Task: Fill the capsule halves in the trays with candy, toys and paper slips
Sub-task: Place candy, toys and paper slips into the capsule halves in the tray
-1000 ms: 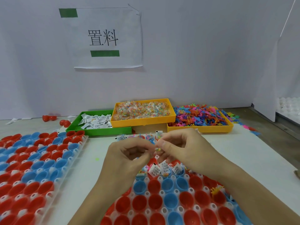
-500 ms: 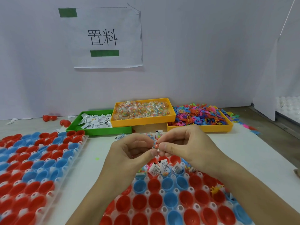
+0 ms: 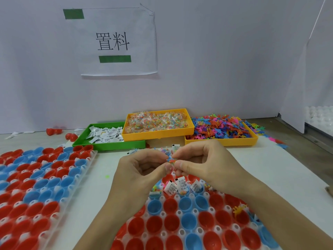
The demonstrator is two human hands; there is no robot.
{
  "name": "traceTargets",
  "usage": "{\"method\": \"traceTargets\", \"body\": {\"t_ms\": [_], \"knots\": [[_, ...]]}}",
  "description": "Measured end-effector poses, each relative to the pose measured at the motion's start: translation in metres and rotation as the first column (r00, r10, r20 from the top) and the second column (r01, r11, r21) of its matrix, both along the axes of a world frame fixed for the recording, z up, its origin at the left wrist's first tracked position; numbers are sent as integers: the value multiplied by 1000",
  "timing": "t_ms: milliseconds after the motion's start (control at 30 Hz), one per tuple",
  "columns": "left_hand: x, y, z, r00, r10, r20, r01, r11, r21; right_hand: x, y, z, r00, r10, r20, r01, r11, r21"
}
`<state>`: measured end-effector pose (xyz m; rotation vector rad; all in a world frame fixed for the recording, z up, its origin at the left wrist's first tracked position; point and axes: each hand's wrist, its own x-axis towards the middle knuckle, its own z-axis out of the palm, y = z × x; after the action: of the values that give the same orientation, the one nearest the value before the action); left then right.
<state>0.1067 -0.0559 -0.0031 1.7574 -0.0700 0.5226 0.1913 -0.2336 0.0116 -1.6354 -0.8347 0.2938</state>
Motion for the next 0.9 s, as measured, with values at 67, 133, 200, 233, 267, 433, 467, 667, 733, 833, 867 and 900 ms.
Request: {"method": "traceTargets", "body": {"t_ms": [67,133,200,233,267,433,467,667,733,833,867,900], "knots": [[0,0,0,1000,-10,-4,10,1000,0,1,-1,0,1000,-8,27,8,1000,-18],[0,1,1,1000,-23,-2,23,1000,11,4,-5,3,999,-16,42,18,998,-52],[0,3,3,1000,-13,9,13,1000,14,9,-14,9,998,-13,65,20,994,-105],[-1,4,3,1000,-3,19,3,1000,9,11,-19,13,997,0,82,12,989,-146],[0,6,4,1000,5,27,-5,1000,1,14,-26,18,995,16,96,2,982,-189],[1,10,2,999,38,35,-39,999,17,19,-54,40,992,61,112,-17,934,-356],[1,11,2,999,42,34,-43,999,22,20,-59,43,990,67,127,-12,920,-393],[2,13,1,997,66,49,-68,997,48,8,-82,39,979,111,171,28,761,-648],[2,14,0,996,78,52,-81,995,51,2,-83,36,977,131,170,34,690,-723],[3,18,-1,993,109,51,-112,992,60,-5,-82,34,972,148,180,59,592,-804],[3,19,-1,991,120,53,-123,990,61,-6,-81,34,971,150,185,69,566,-821],[4,20,-1,990,128,55,-131,990,55,-7,-79,32,971,153,186,74,543,-836]]}}
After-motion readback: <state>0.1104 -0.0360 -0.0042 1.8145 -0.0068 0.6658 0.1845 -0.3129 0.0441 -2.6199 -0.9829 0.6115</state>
